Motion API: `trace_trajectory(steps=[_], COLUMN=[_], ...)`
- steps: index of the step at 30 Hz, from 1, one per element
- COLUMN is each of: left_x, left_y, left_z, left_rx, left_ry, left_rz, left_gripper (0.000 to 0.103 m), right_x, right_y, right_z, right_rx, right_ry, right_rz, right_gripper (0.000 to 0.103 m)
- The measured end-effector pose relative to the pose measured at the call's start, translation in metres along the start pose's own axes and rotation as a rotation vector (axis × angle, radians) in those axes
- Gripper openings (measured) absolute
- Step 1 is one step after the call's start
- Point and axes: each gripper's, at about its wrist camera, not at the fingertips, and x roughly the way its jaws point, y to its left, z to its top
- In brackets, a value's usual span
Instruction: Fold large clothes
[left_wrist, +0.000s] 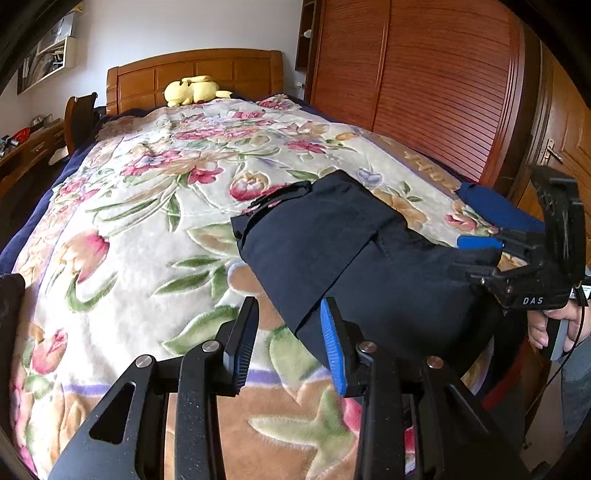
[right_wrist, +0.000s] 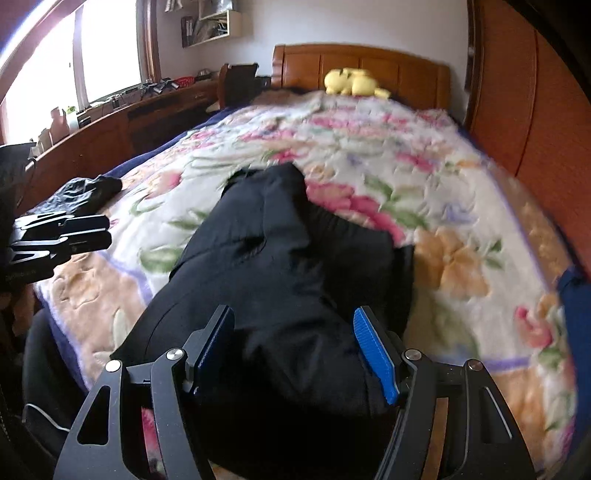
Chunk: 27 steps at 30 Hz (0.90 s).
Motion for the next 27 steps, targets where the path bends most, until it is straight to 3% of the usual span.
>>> trace_trajectory(steps=[3,5,7,10,18,23,27], left_x=[0.004,0.006,0.01,0.015,0.024,0.042,0.069], left_y=[0.0,-0.001,-0.003,-0.006,-0.022,-0.028,-0.029], left_z=[-0.003,-0.003,-0.001,0.003,0.01,0.022,0.035], left_rx=[0.0,0.003,0.003,-0.001,0.04,0.069,0.089], left_ry=[0.013,0.018,0.02,0.021,0.02,0.034,0.056], left_rz=[-0.01,-0.022,-0.022,-0.028,-0.047,-0.06,-0.052], left_gripper=[0.036,0.036,0.036,0.036,0.036,0.037,0.043], right_x=[0.01,0.011,0.011,0.003,-0.041,-0.02,-0.014], right_y=[-0.006,-0.01,-0.008,-0.004,-0.027,-0.052,-0.05], right_z=[-0.001,-0.004,-0.007,-0.009,-0.021,-0.042,-0.046], right_rx=[0.015,0.014,-0.004,-0.05,-0.01,0.058,0.068], right_ry=[0.031,0.041,0.045,0.025,-0.093,-0.022,-0.021], right_rz=[0.026,0.065,0.081,0.087,0.014,-0.006,-0.001], right_gripper=[0.065,0.041,0.026,0.014,0.009,0.008,0.009])
